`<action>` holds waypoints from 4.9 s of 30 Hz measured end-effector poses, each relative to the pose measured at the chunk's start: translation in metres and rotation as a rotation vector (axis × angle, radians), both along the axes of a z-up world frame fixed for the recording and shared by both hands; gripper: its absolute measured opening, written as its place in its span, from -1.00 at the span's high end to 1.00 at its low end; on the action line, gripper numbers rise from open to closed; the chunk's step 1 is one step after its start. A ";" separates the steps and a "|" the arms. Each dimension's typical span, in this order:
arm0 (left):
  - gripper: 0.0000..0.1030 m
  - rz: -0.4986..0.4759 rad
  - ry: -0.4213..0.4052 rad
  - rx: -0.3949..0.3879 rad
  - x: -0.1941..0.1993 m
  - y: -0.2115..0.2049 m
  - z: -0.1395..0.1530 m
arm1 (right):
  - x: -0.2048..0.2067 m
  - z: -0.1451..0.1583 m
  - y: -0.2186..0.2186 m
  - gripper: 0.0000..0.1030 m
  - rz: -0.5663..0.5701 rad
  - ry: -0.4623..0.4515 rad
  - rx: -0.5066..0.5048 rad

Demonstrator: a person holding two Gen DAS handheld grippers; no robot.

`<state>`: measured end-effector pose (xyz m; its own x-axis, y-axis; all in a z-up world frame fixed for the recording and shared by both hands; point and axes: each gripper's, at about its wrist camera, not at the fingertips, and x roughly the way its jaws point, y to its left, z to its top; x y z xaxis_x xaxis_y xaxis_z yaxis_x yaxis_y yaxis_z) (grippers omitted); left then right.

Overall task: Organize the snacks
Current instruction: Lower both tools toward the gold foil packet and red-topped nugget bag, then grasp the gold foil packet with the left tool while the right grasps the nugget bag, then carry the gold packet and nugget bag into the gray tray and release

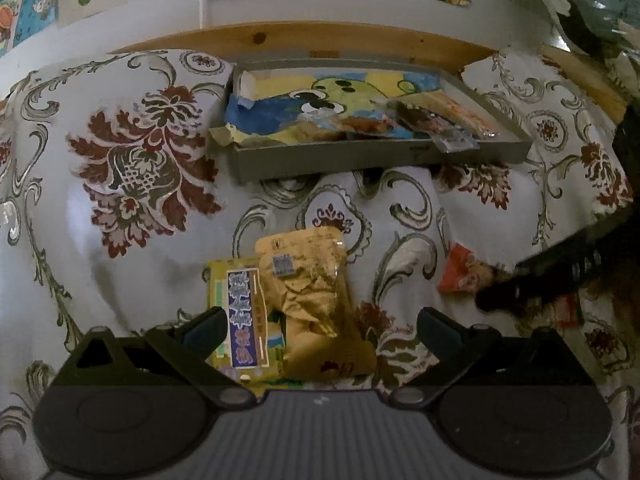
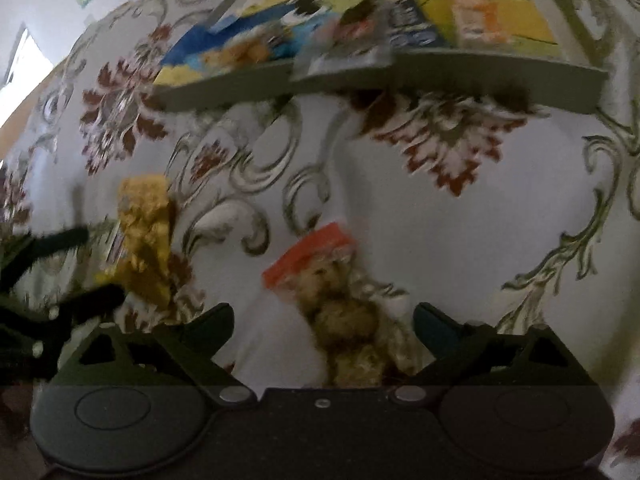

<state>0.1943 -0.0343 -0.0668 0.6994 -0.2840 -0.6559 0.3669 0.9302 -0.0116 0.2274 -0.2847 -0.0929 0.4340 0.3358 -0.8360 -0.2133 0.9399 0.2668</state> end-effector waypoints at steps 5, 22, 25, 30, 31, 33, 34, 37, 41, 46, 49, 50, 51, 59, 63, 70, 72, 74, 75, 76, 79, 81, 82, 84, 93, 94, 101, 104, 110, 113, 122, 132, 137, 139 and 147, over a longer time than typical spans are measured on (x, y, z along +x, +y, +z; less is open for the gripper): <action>-0.99 -0.009 0.010 -0.026 0.001 0.001 0.001 | -0.018 0.004 0.025 -0.74 0.092 -0.033 -0.071; -0.45 -0.007 0.054 -0.012 0.015 -0.008 -0.021 | -0.022 -0.001 0.042 -0.42 0.110 -0.086 -0.313; -0.32 -0.024 0.055 -0.010 0.013 -0.011 -0.020 | -0.019 0.003 0.039 -0.18 0.081 -0.077 -0.293; -0.29 -0.049 0.086 -0.051 0.011 -0.012 -0.022 | -0.022 0.009 0.046 0.00 0.082 -0.086 -0.306; -0.28 -0.054 0.090 -0.055 0.011 -0.012 -0.022 | -0.024 0.010 0.047 0.01 0.093 -0.088 -0.304; -0.28 -0.066 0.097 -0.061 0.011 -0.013 -0.023 | -0.026 0.011 0.051 0.01 0.115 -0.089 -0.294; -0.28 -0.073 0.101 -0.062 0.010 -0.014 -0.023 | -0.027 0.012 0.052 0.01 0.125 -0.086 -0.284; -0.36 -0.078 0.112 -0.055 0.011 -0.016 -0.026 | -0.026 0.011 0.053 -0.08 0.134 -0.096 -0.277; -0.35 -0.060 0.129 -0.035 0.014 -0.018 -0.032 | -0.023 0.003 0.058 -0.20 0.159 -0.115 -0.340; -0.13 -0.065 0.123 0.000 0.013 -0.021 -0.035 | -0.023 0.001 0.061 -0.17 0.162 -0.117 -0.355; -0.07 -0.052 0.126 -0.016 0.015 -0.020 -0.035 | -0.023 0.003 0.060 -0.02 0.148 -0.129 -0.351; -0.07 -0.047 0.129 -0.025 0.015 -0.019 -0.035 | -0.024 0.004 0.060 0.03 0.146 -0.136 -0.349; -0.06 -0.043 0.131 -0.029 0.016 -0.019 -0.035 | -0.024 0.004 0.061 0.07 0.144 -0.149 -0.356; -0.05 -0.025 0.142 -0.056 0.012 -0.019 -0.032 | -0.033 -0.001 0.073 0.13 0.209 -0.232 -0.455; -0.05 -0.029 0.128 -0.057 0.008 -0.023 -0.028 | -0.035 0.001 0.073 0.13 0.211 -0.240 -0.459; -0.05 -0.031 0.102 -0.078 0.001 -0.028 -0.021 | -0.043 0.005 0.078 0.15 0.237 -0.295 -0.498; -0.05 -0.025 0.100 -0.089 0.001 -0.027 -0.019 | -0.044 0.008 0.076 0.15 0.227 -0.307 -0.490; -0.05 -0.017 0.100 -0.098 0.001 -0.026 -0.016 | -0.044 0.010 0.075 0.15 0.220 -0.321 -0.485; -0.05 -0.013 0.100 -0.101 0.002 -0.025 -0.015 | -0.045 0.011 0.075 0.15 0.219 -0.327 -0.485; -0.05 -0.009 0.101 -0.103 0.002 -0.024 -0.014 | -0.045 0.012 0.075 0.15 0.220 -0.332 -0.487; -0.05 0.000 0.102 -0.107 0.002 -0.024 -0.010 | -0.048 0.013 0.077 0.15 0.226 -0.347 -0.498; -0.05 0.003 0.097 -0.110 0.002 -0.023 -0.008 | -0.050 0.013 0.077 0.15 0.221 -0.355 -0.495; -0.05 0.004 0.095 -0.115 0.002 -0.022 -0.006 | -0.050 0.014 0.076 0.15 0.218 -0.355 -0.492; -0.05 0.007 0.093 -0.126 0.001 -0.020 -0.004 | -0.052 0.015 0.076 0.15 0.213 -0.363 -0.495; -0.05 0.018 0.073 -0.150 -0.006 -0.017 0.006 | -0.066 0.020 0.081 0.15 0.217 -0.430 -0.549; -0.05 0.020 0.070 -0.153 -0.007 -0.017 0.006 | -0.066 0.021 0.082 0.15 0.219 -0.435 -0.555; -0.05 0.019 0.070 -0.159 -0.012 -0.016 0.009 | -0.075 0.020 0.084 0.15 0.237 -0.434 -0.604; -0.05 0.016 0.065 -0.151 -0.015 -0.017 0.010 | -0.078 0.020 0.085 0.15 0.244 -0.430 -0.606; -0.05 0.022 0.059 -0.160 -0.020 -0.016 0.013 | -0.092 0.025 0.093 0.15 0.262 -0.464 -0.652; -0.05 0.026 0.053 -0.171 -0.022 -0.014 0.016 | -0.100 0.027 0.096 0.15 0.266 -0.490 -0.686; -0.05 0.044 0.044 -0.177 -0.032 -0.008 0.024 | -0.109 0.028 0.097 0.15 0.243 -0.527 -0.774; -0.05 0.046 -0.004 -0.189 -0.032 -0.006 0.036 | -0.110 0.051 0.088 0.15 0.118 -0.637 -0.750; -0.05 0.034 -0.043 -0.161 -0.016 -0.014 0.056 | -0.106 0.066 0.081 0.15 0.059 -0.725 -0.720; -0.05 0.045 -0.044 -0.172 -0.006 -0.016 0.063 | -0.100 0.072 0.076 0.15 0.032 -0.761 -0.699; -0.05 0.059 -0.084 -0.194 0.053 -0.040 0.099 | -0.053 0.088 0.048 0.15 -0.083 -0.810 -0.593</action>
<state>0.2476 -0.0741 0.0318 0.7684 -0.3559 -0.5318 0.3191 0.9335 -0.1637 0.1746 -0.2367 -0.0049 0.9489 -0.0956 -0.3008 -0.0511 0.8939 -0.4454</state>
